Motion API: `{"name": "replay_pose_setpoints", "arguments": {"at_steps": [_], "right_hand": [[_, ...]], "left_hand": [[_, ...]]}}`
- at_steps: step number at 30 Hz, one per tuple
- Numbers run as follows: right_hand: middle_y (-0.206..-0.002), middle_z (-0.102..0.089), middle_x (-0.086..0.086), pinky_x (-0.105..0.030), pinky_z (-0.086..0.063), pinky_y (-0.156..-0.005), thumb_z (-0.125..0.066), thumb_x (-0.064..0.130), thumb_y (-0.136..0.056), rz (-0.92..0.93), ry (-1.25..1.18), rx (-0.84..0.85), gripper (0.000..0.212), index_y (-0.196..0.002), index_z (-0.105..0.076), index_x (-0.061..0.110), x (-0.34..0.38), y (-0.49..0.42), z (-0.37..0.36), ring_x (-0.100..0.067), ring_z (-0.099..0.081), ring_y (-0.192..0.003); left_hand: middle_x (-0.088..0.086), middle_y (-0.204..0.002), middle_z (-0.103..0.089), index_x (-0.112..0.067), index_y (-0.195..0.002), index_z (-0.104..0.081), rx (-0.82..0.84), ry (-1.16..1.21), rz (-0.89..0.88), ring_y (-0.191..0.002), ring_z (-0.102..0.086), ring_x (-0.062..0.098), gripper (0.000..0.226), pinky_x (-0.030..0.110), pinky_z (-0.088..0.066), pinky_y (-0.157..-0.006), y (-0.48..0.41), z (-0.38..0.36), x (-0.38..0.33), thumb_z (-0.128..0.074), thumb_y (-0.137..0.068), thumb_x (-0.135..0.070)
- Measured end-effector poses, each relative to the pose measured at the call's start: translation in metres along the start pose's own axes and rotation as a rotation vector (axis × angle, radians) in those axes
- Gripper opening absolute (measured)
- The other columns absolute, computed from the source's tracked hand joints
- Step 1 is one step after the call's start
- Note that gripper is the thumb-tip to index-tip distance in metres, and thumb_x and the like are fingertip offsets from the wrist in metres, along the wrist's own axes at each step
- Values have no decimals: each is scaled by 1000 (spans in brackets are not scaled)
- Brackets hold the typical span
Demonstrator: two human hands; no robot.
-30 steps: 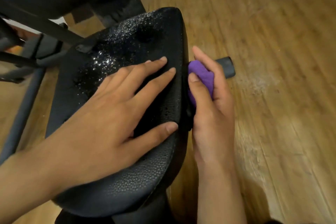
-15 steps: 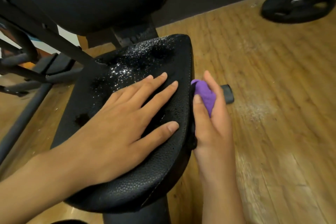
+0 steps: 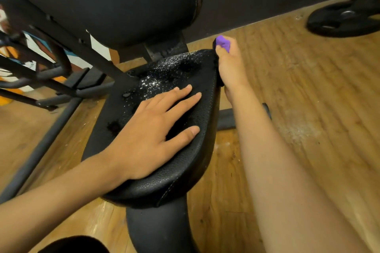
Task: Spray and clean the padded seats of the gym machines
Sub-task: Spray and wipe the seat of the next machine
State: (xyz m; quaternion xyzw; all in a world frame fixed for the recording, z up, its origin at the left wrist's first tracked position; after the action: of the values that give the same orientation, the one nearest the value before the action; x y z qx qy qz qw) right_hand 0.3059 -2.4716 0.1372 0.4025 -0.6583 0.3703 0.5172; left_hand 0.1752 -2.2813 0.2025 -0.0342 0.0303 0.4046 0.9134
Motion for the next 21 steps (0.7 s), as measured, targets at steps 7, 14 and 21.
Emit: {"name": "replay_pose_setpoints", "arguments": {"at_steps": [7, 14, 21], "right_hand": [[-127, -66, 15, -29, -43, -109, -45, 16, -98, 101, -67, -100, 38, -128, -66, 26, 10, 70, 16, 0, -56, -121], [-143, -55, 14, -38, -40, -113, -44, 23, -101, 60, -96, -71, 45, -144, -50, 35, -3, 67, 5, -6, -50, -132], [-109, -74, 4, -47, -52, -102, -57, 31, -88, -38, -17, 53, 21, -97, -77, 31, 0, -31, -1, -20, -66, -111]], "left_hand": [[-20, -166, -20, -41, -159, -27, -36, -24, 2, -153, -13, 0, 66, 32, -14, -123, 4, 1, -6, -25, -98, -67], [-17, -165, -26, -37, -158, -32, -62, -71, 9, -152, -21, 4, 65, 34, -17, -123, 6, 2, -4, -27, -99, -64], [-17, -165, -28, -35, -157, -35, -88, -54, 13, -153, -21, 5, 63, 42, -18, -124, 5, 0, -5, -31, -100, -63]]}}
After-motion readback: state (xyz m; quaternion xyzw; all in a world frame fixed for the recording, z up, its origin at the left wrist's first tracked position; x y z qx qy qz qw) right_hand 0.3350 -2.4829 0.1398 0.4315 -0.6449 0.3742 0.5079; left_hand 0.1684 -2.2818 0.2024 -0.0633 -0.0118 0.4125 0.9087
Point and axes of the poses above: each hand's wrist, its own y-axis away from the middle knuckle, its own z-axis out of the back of the hand, x = y × z, the point moved 4 cm from there along -y, towards the middle knuckle
